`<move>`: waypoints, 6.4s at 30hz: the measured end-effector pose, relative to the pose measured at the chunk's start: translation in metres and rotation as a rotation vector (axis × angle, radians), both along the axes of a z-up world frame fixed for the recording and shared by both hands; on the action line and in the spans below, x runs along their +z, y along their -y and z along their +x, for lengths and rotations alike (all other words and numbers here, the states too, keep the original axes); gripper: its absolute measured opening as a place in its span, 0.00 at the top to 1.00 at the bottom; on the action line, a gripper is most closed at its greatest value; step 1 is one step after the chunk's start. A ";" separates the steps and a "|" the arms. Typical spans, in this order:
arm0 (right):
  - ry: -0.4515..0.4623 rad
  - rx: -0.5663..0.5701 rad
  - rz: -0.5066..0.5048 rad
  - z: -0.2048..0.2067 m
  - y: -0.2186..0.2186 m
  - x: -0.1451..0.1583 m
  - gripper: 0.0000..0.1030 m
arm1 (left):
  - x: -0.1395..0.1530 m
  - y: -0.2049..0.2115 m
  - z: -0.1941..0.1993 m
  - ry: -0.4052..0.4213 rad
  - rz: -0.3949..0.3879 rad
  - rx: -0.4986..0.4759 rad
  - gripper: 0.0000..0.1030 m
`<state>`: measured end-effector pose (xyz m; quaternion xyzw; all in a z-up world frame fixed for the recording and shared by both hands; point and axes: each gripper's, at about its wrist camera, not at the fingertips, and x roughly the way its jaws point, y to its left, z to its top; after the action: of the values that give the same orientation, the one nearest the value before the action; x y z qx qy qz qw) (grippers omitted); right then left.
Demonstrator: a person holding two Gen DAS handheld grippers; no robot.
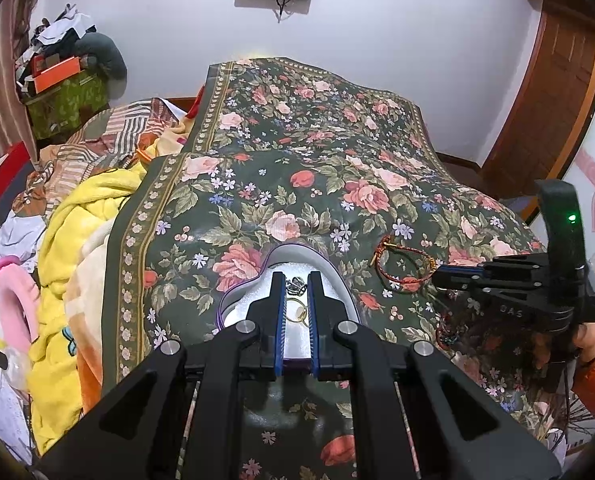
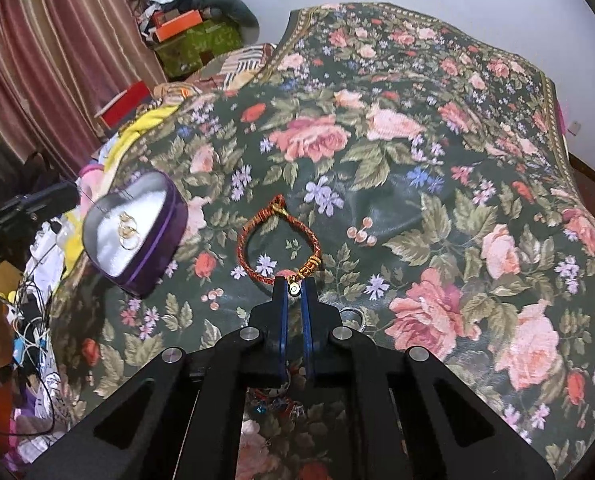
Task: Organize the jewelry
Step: 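Carry the red bracelet with the right gripper to the tin while the left holds the charm inside, then lower the red bracelet into the tin and open the right gripper while the left opens to drop the charm, then move the left gripper to the red-and-blue beaded bracelet while the right grasps a silver ring, then close the left gripper on the beaded bracelet and lift while the right holds the ring, then carry the beaded bracelet with the left gripper and the ring with the right into the tin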
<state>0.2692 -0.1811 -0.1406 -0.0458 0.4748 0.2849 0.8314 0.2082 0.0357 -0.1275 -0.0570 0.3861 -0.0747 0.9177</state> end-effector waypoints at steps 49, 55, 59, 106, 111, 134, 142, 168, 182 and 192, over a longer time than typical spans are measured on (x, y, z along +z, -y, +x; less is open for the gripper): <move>0.018 0.216 0.138 -0.019 -0.092 0.038 0.95 | -0.016 -0.016 0.002 -0.053 -0.004 -0.012 0.92; 0.005 0.213 0.135 -0.007 -0.101 0.031 0.94 | -0.019 -0.019 0.007 -0.058 -0.012 -0.006 0.92; 0.014 0.212 0.121 -0.005 -0.108 0.029 0.94 | -0.016 -0.024 0.008 -0.050 -0.018 0.008 0.92; 0.096 -0.042 -0.108 -0.038 0.056 0.026 0.61 | -0.022 0.113 0.006 -0.114 0.060 -0.234 0.64; 0.025 -0.005 -0.104 -0.024 0.042 0.005 0.61 | -0.030 0.111 0.018 -0.139 0.049 -0.227 0.64; -0.060 -0.019 -0.033 -0.013 0.043 -0.016 0.90 | -0.042 0.109 0.024 -0.190 -0.002 -0.262 0.64; -0.016 -0.049 -0.002 -0.030 0.064 -0.001 0.90 | -0.043 0.136 0.003 -0.205 0.026 -0.330 0.64; -0.023 -0.108 0.100 -0.052 0.094 0.000 0.90 | -0.065 0.143 0.002 -0.199 0.068 -0.275 1.00; -0.005 -0.103 0.127 -0.049 0.090 0.011 0.90 | 0.003 0.112 -0.004 -0.041 0.005 -0.198 1.00; 0.039 -0.069 0.152 -0.048 0.070 0.032 0.90 | 0.037 0.085 -0.015 0.044 -0.004 -0.144 1.00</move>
<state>0.2213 -0.2512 -0.1084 0.0282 0.4367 0.2905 0.8509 0.1929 -0.0497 -0.0905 -0.0295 0.3689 -0.1425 0.9180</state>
